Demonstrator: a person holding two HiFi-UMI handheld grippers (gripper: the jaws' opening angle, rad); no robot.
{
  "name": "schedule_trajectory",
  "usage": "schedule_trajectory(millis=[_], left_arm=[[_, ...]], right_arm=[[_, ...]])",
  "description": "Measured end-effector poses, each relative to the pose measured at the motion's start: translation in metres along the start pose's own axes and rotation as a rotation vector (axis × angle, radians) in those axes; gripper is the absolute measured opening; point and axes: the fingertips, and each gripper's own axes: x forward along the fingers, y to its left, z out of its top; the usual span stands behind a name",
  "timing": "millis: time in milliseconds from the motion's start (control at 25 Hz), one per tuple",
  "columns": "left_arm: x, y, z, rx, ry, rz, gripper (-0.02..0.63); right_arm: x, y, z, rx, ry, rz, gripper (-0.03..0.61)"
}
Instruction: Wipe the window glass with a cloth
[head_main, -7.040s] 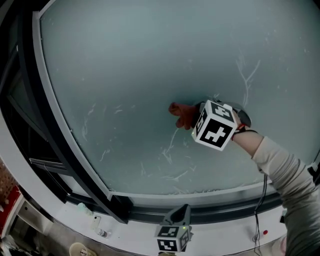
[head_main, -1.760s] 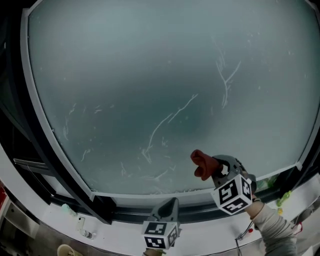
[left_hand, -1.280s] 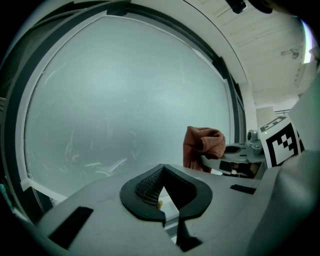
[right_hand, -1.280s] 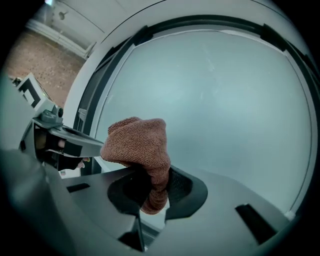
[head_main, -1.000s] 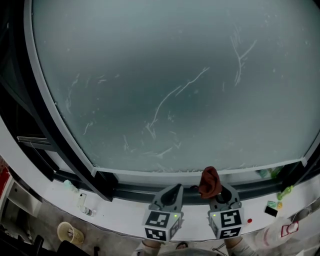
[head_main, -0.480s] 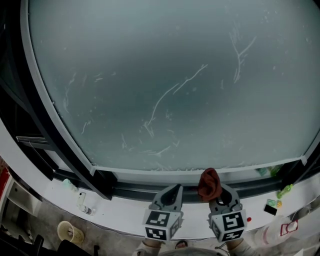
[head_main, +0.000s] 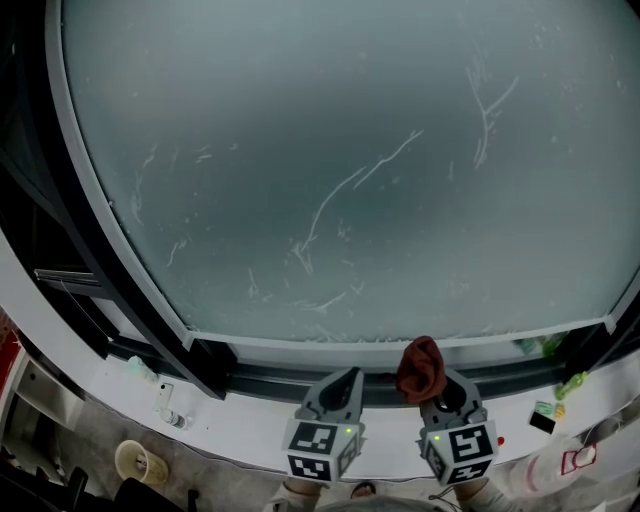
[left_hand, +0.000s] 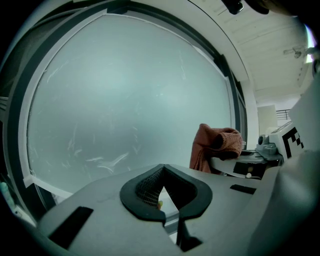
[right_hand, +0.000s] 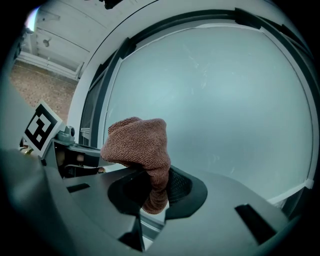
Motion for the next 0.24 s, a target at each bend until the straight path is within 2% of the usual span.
schedule_trajectory(millis=[240], left_arm=[[-0.0041, 0.0099, -0.0013, -0.005, 0.003, 0.015, 0.005]], right_arm=[[0.0031, 0.0054, 0.0041, -0.010, -0.013, 0.002, 0.048]])
